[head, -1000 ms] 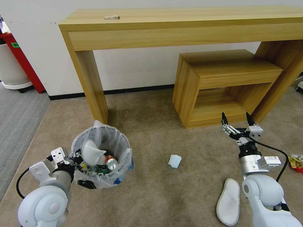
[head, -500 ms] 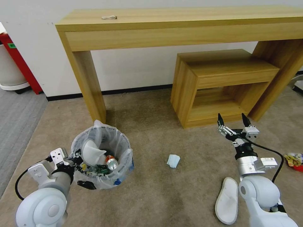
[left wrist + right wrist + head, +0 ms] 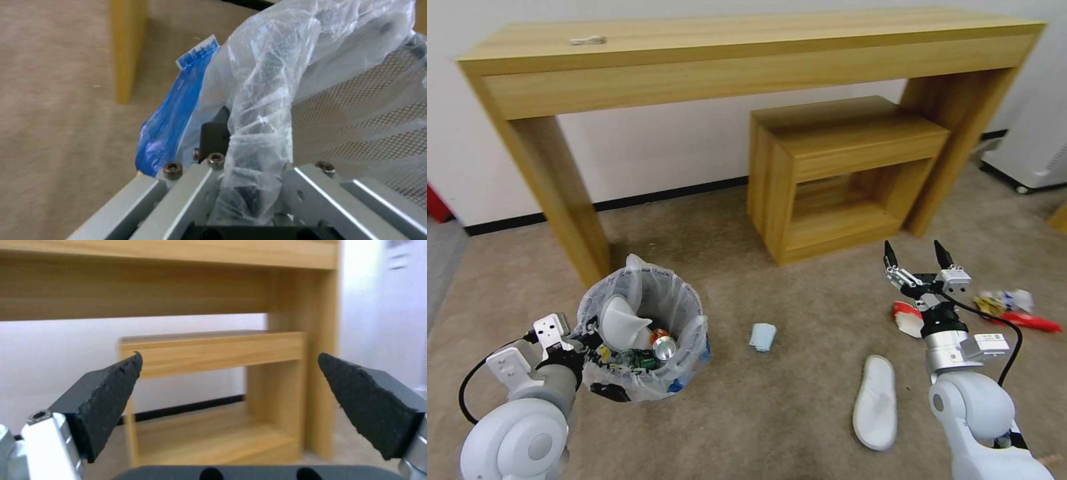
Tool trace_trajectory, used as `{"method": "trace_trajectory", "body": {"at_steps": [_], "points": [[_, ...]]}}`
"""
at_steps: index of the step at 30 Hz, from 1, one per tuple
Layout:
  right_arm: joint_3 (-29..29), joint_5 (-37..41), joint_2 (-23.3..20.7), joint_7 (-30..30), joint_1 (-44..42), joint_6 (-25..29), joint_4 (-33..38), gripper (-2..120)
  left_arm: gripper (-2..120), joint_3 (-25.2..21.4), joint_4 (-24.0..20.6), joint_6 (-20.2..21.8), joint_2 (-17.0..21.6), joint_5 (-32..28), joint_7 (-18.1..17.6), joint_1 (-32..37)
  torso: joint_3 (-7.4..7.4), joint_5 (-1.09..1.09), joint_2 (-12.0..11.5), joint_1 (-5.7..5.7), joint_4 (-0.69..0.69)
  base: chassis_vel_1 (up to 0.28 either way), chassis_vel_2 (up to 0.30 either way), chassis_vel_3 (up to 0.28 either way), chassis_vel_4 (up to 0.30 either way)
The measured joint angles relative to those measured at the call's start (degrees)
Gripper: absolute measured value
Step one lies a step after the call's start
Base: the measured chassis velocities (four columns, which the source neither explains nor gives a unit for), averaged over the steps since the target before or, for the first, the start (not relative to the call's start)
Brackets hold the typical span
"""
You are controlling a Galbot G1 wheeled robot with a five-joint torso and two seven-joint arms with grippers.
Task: Pick up the trash bin and place the garbage on the floor into it.
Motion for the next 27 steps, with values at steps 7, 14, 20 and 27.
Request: {"method": "trace_trajectory", "body": {"at_steps": [7,14,20,27], "points": [[-0.1,0.1,-0.1,1.4,-0.2,-0.1,0.2,100,1,0.0,0.0,-0.2,0.0,0.2,0.1,0.2,0.0,0.0,0.0,0.0,0.0,-0.133,-0.135,-0.138,-0.131],[-0.1,0.2,0.0,1.4,-0.3,0.2,0.5,100,1,-0.1,-0.2,-0.3,0.1,0.6,0.3,0.4,0.0,0.0,0.0,0.0,0.0,-0.131,-0.125,-0.106,-0.122],[0.0,0.2,-0.1,1.4,-0.3,0.4,0.5,100,1,0.0,-0.3,-0.3,-0.1,0.6,0.4,0.4,0.0,0.0,0.0,0.0,-0.01,-0.128,-0.13,-0.136,-0.12],[-0.2,0.2,0.0,1.3,-0.5,0.6,0.3,100,1,0.0,-0.1,-0.8,-0.2,0.5,0.3,0.3,0.0,0.0,0.0,0.0,-0.03,-0.098,-0.096,-0.097,-0.091]]}}
